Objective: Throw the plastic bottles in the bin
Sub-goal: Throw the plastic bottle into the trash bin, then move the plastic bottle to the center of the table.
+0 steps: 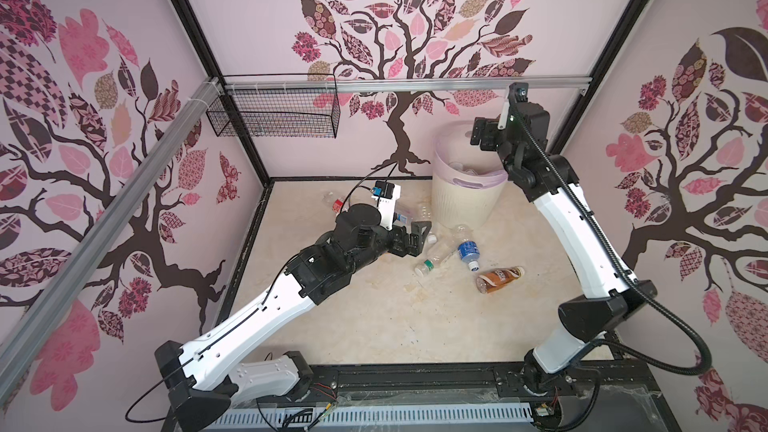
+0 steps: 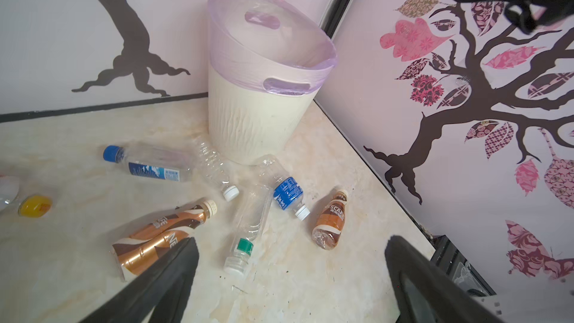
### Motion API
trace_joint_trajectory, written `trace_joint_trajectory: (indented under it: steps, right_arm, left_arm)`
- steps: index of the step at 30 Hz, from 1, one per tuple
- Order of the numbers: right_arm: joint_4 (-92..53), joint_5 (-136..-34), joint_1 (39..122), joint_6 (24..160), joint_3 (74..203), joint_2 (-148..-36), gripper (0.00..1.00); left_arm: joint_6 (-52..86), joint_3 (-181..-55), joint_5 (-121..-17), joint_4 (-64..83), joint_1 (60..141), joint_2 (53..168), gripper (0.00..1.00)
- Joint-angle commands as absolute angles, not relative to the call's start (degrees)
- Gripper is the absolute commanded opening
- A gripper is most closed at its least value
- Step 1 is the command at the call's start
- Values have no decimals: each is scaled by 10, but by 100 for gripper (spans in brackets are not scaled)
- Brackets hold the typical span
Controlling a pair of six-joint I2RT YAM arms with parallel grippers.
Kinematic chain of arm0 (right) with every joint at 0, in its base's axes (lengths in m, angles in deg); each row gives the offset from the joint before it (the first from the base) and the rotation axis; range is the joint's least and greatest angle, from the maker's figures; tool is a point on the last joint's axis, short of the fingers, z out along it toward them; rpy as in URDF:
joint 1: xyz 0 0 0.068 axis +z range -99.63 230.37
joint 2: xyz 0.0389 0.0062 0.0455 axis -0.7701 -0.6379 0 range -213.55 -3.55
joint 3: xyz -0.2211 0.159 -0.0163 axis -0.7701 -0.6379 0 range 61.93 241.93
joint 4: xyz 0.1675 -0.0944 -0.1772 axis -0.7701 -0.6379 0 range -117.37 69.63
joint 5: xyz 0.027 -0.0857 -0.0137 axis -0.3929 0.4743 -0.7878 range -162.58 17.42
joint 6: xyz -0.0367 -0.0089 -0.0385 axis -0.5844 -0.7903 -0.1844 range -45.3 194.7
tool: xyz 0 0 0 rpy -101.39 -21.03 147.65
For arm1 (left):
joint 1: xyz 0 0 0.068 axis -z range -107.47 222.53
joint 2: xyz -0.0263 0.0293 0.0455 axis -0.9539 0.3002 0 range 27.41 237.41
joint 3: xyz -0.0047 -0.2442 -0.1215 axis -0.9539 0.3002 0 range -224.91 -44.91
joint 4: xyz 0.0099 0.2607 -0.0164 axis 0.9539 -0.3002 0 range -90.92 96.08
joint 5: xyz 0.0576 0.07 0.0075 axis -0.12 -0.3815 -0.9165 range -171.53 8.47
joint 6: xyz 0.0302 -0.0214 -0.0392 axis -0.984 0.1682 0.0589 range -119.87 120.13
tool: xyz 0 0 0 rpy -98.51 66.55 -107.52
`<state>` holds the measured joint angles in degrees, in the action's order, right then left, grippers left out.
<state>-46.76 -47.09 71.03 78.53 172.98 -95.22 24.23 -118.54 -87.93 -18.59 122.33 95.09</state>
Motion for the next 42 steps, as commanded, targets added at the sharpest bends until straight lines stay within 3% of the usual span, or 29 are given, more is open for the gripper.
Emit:
trace_joint_trajectory:
  steps: [1, 7, 16, 32, 42]
  right_arm:
    - [-489, -480, 712, 828, 1638, -885, 100]
    - [-499, -496, 713, 903, 1403, -752, 100]
    - [-493, -526, 708, 1009, 1135, -637, 99]
    - [-415, -754, 539, 1080, 959, -621, 99]
    - [-369, -783, 535, 1081, 931, -637, 99]
  left_arm:
    - [267, -1165, -873, -197, 1220, 948, 98]
    - [305, -1130, -840, -175, 1220, 951, 98]
    - [339, -1094, -794, -154, 1223, 970, 98]
    - [352, -1062, -789, -155, 1227, 968, 98]
    - [352, -1066, -783, -156, 1229, 981, 98]
